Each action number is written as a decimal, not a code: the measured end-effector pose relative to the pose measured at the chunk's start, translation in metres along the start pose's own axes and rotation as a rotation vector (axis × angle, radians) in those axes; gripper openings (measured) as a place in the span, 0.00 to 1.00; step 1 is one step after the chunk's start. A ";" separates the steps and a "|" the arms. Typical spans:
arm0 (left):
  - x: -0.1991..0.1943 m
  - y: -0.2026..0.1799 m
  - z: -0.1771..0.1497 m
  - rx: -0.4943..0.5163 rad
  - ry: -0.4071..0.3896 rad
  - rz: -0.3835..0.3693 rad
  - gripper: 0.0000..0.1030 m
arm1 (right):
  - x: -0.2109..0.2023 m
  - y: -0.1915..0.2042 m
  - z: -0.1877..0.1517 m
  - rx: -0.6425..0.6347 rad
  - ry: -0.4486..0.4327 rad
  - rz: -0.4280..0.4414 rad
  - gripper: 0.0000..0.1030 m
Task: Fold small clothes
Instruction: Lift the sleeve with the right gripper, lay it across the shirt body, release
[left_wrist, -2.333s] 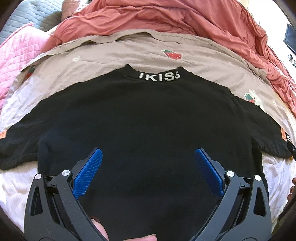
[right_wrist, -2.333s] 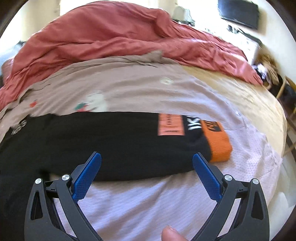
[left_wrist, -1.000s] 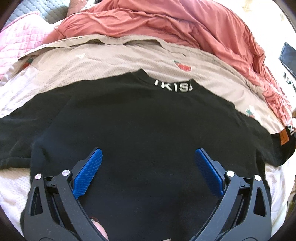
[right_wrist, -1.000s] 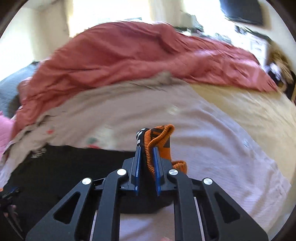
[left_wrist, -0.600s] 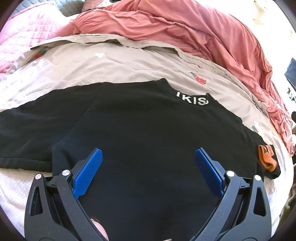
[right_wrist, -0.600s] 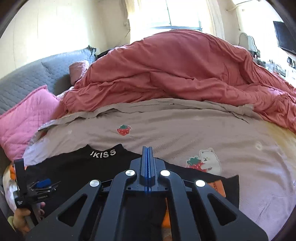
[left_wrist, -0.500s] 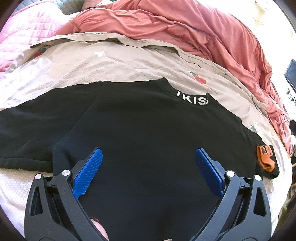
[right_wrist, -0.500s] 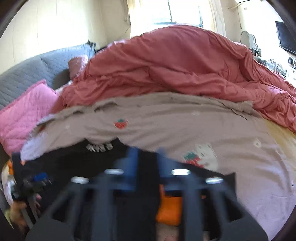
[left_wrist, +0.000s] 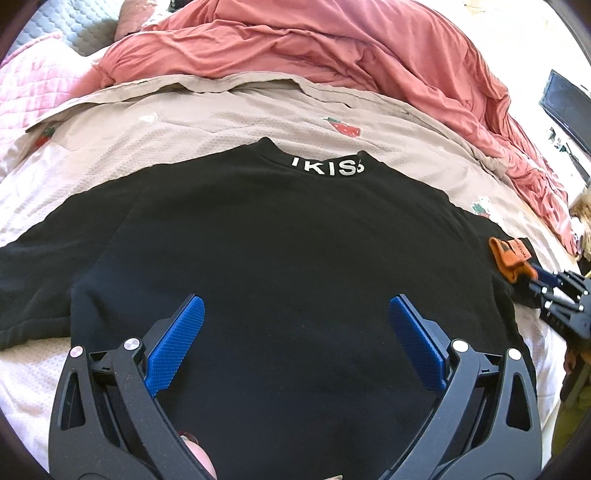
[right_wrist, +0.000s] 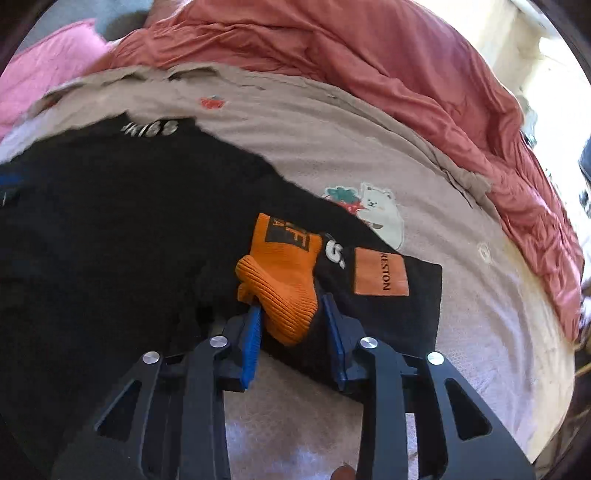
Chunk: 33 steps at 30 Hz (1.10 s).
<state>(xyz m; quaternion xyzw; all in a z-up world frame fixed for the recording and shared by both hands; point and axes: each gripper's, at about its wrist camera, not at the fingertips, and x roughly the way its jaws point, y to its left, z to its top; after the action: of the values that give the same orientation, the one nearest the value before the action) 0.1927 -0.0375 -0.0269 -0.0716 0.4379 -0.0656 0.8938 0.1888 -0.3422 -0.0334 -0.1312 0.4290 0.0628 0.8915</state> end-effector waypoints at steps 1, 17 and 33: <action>0.000 0.001 0.000 -0.005 -0.002 -0.001 0.91 | -0.003 -0.002 0.004 0.024 -0.016 0.009 0.25; -0.014 0.078 0.019 -0.266 -0.043 -0.080 0.91 | -0.039 0.098 0.105 0.185 -0.263 0.499 0.24; -0.014 0.109 0.021 -0.404 -0.045 -0.219 0.85 | -0.033 0.160 0.082 0.067 -0.159 0.562 0.62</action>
<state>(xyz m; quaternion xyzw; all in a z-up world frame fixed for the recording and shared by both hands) 0.2063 0.0738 -0.0235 -0.2974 0.4119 -0.0715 0.8584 0.1939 -0.1657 0.0130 0.0276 0.3794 0.3032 0.8737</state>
